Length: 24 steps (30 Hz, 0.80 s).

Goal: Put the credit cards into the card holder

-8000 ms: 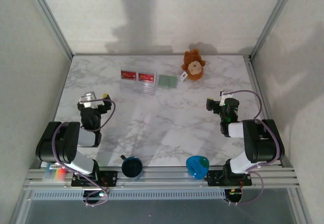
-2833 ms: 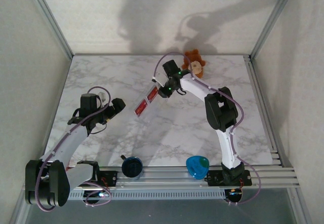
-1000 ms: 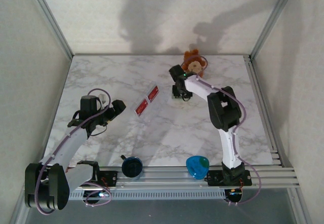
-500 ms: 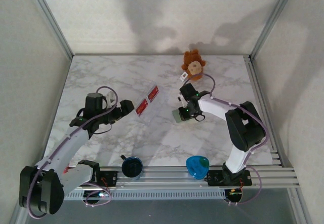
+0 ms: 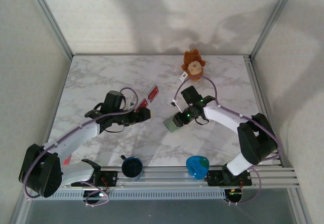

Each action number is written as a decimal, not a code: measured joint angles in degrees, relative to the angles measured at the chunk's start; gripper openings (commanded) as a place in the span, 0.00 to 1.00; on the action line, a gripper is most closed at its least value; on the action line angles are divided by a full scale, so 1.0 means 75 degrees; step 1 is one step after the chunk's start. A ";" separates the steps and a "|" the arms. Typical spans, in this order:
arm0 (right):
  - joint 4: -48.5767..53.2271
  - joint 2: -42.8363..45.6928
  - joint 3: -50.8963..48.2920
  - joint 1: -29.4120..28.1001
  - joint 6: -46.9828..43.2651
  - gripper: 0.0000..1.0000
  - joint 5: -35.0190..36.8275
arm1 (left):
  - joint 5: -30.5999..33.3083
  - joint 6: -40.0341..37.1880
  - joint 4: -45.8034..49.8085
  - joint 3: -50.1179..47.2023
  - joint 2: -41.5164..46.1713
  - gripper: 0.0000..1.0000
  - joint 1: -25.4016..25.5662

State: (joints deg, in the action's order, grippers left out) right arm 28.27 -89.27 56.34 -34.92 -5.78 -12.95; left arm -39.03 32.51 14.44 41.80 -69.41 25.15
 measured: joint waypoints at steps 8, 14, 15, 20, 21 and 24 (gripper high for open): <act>-0.0361 0.0533 -0.0420 0.0370 0.3800 0.48 -0.0029 | 0.0676 -0.0052 -0.0073 0.0291 -0.0621 0.94 0.0912; -0.0854 0.0903 -0.1469 0.0551 0.6222 0.49 -0.0087 | 0.1142 -0.0050 -0.0125 0.0947 -0.1661 0.90 0.1580; -0.0848 0.1040 -0.1600 0.0615 0.6388 0.48 -0.0096 | 0.1230 -0.0058 -0.0122 0.1166 -0.1941 0.88 0.1696; -0.0953 0.1699 -0.1941 0.1358 0.6688 0.49 -0.0216 | 0.1565 -0.0326 -0.0012 0.2352 -0.3252 0.63 0.2101; -0.0944 0.1862 -0.2022 0.1524 0.6685 0.51 -0.0233 | 0.1638 -0.0428 0.0041 0.2585 -0.3512 0.61 0.2165; -0.0880 0.2343 -0.2218 0.1886 0.6653 0.53 -0.0283 | 0.1953 -0.0697 0.0172 0.2973 -0.4065 0.59 0.2276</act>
State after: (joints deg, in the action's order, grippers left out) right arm 21.67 -71.70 39.70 -20.78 44.12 -15.07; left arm -24.38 27.29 15.73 64.10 -99.90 42.22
